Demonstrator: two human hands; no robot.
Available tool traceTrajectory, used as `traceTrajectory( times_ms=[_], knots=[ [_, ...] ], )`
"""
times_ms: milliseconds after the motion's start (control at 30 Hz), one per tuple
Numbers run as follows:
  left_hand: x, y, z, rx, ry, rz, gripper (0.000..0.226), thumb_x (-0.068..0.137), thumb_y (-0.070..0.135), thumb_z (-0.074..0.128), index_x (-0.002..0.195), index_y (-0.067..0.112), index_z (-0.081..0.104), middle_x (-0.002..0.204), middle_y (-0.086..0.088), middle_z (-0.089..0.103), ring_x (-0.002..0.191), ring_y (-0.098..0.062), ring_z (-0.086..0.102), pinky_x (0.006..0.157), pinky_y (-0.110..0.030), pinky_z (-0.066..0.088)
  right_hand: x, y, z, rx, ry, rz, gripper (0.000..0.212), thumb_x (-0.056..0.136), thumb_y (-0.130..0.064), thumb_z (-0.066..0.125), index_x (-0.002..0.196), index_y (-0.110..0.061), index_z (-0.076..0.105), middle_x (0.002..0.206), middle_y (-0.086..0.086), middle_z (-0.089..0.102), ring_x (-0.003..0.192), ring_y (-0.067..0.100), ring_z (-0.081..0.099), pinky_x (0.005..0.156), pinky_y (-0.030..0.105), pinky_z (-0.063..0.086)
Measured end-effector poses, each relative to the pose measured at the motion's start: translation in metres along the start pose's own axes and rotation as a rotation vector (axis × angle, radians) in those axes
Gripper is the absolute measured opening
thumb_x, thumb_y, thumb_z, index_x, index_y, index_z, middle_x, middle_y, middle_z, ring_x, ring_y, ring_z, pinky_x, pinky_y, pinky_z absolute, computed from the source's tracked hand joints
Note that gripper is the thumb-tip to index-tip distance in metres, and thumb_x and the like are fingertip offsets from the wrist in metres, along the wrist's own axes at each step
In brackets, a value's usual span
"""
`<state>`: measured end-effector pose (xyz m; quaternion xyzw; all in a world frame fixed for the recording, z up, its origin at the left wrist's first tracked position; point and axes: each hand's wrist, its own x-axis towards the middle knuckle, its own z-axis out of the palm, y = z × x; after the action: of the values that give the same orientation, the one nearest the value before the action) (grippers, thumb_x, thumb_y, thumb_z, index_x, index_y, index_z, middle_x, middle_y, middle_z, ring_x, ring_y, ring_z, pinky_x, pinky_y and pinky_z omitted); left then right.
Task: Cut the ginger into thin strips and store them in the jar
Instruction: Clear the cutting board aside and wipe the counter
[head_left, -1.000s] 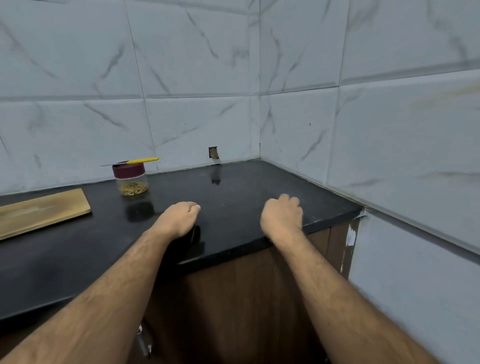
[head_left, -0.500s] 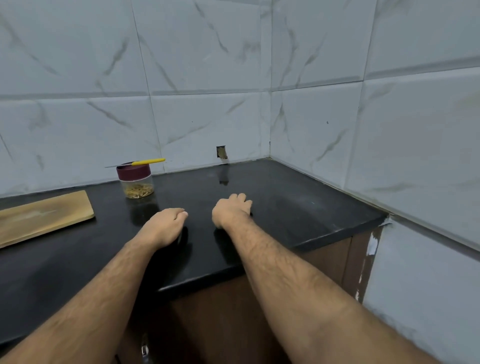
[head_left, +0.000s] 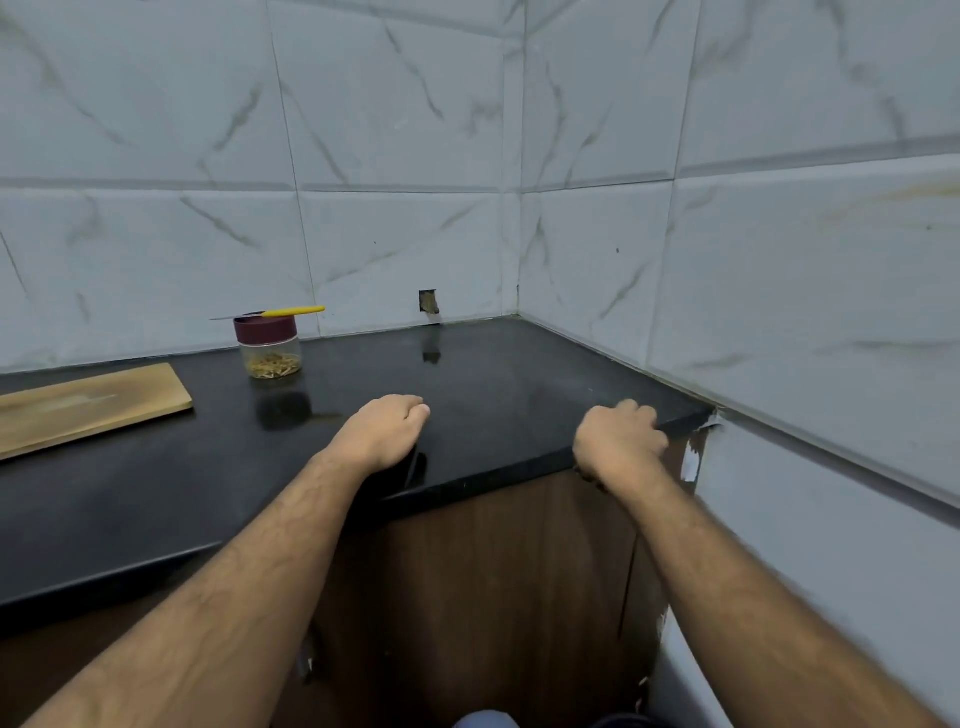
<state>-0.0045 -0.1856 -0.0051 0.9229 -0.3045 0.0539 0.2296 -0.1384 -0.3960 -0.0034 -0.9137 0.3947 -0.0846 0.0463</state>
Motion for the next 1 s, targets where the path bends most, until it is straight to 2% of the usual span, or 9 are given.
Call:
traceTrajectory(
  times_ms=[133, 267, 400, 567, 700, 767, 833, 900, 1000],
  knots=[
    [-0.006, 0.015, 0.002, -0.054, -0.003, -0.001, 0.046, 0.104, 0.038, 0.034, 0.117, 0.009, 0.067, 0.123, -0.005, 0.067, 0.114, -0.022, 0.06, 0.099, -0.035, 0.045, -0.017, -0.01, -0.032, 0.098, 0.107, -0.12, 0.043, 0.088, -0.018, 0.057, 0.131, -0.018, 0.059, 0.133, 0.014, 0.041, 0.124, 0.033, 0.037, 0.097, 0.044, 0.043],
    [-0.013, 0.038, -0.001, -0.386, -0.062, -0.037, 0.047, 0.103, 0.047, 0.037, 0.106, 0.013, 0.069, 0.096, 0.004, 0.074, 0.087, -0.011, 0.068, 0.076, -0.032, 0.05, -0.035, -0.048, -0.035, 0.204, 0.073, -0.319, 0.048, 0.092, -0.019, 0.05, 0.14, -0.014, 0.046, 0.136, 0.016, 0.041, 0.126, 0.035, 0.036, 0.099, 0.044, 0.039],
    [-0.019, 0.035, -0.022, -0.705, -0.058, -0.059, 0.042, 0.101, 0.048, 0.044, 0.089, 0.011, 0.061, 0.07, 0.004, 0.06, 0.064, -0.009, 0.057, 0.068, -0.029, 0.044, -0.044, -0.091, -0.036, 0.457, 0.015, -0.54, 0.066, 0.093, -0.021, 0.051, 0.153, -0.016, 0.025, 0.142, 0.017, 0.042, 0.13, 0.037, 0.035, 0.103, 0.045, 0.036],
    [-0.018, 0.009, -0.043, -1.029, 0.117, -0.216, 0.021, 0.098, 0.027, 0.057, 0.082, 0.016, 0.051, 0.072, -0.003, 0.06, 0.06, -0.014, 0.06, 0.056, -0.028, 0.053, -0.039, -0.132, -0.039, 0.642, -0.019, -0.661, 0.082, 0.086, -0.029, 0.065, 0.155, -0.02, 0.022, 0.142, 0.012, 0.04, 0.135, 0.034, 0.03, 0.107, 0.047, 0.035],
    [-0.001, -0.018, -0.057, -1.065, 0.243, -0.285, 0.014, 0.098, 0.022, 0.054, 0.086, 0.017, 0.051, 0.072, -0.002, 0.059, 0.06, -0.018, 0.057, 0.059, -0.031, 0.045, -0.013, -0.152, -0.032, 0.995, -0.301, -0.564, 0.114, 0.063, -0.055, 0.081, 0.155, -0.019, 0.025, 0.145, 0.008, 0.047, 0.128, 0.024, 0.05, 0.101, 0.039, 0.045],
    [0.01, -0.03, -0.063, -1.109, 0.258, -0.299, 0.011, 0.099, 0.022, 0.054, 0.09, 0.016, 0.054, 0.075, 0.0, 0.062, 0.062, -0.016, 0.061, 0.059, -0.031, 0.047, 0.0, -0.161, -0.031, 1.042, -0.507, -0.519, 0.083, 0.076, -0.056, 0.078, 0.141, -0.014, 0.046, 0.12, 0.0, 0.064, 0.093, 0.01, 0.065, 0.071, 0.028, 0.048],
    [0.024, -0.041, -0.065, -1.105, 0.268, -0.315, 0.01, 0.099, 0.022, 0.054, 0.092, 0.016, 0.056, 0.076, 0.0, 0.064, 0.063, -0.015, 0.062, 0.055, -0.027, 0.048, 0.013, -0.174, -0.03, 1.023, -0.63, -0.51, 0.048, 0.083, -0.053, 0.073, 0.109, -0.013, 0.066, 0.087, -0.003, 0.073, 0.062, 0.007, 0.063, 0.056, 0.023, 0.043],
    [0.042, -0.053, -0.065, -1.055, 0.298, -0.337, 0.012, 0.099, 0.023, 0.053, 0.091, 0.016, 0.057, 0.078, -0.002, 0.064, 0.066, -0.016, 0.06, 0.053, -0.026, 0.044, 0.031, -0.188, -0.026, 1.075, -0.659, -0.442, 0.03, 0.085, -0.043, 0.075, 0.091, -0.014, 0.069, 0.075, -0.002, 0.074, 0.054, 0.008, 0.064, 0.049, 0.02, 0.045],
    [0.071, -0.07, -0.062, -1.034, 0.305, -0.382, 0.016, 0.1, 0.024, 0.052, 0.091, 0.014, 0.059, 0.072, -0.002, 0.063, 0.062, -0.015, 0.057, 0.05, -0.024, 0.043, 0.058, -0.212, -0.017, 1.243, -0.721, -0.324, 0.025, 0.085, -0.027, 0.078, 0.097, -0.007, 0.07, 0.079, 0.006, 0.076, 0.062, 0.016, 0.071, 0.052, 0.028, 0.055]
  ],
)
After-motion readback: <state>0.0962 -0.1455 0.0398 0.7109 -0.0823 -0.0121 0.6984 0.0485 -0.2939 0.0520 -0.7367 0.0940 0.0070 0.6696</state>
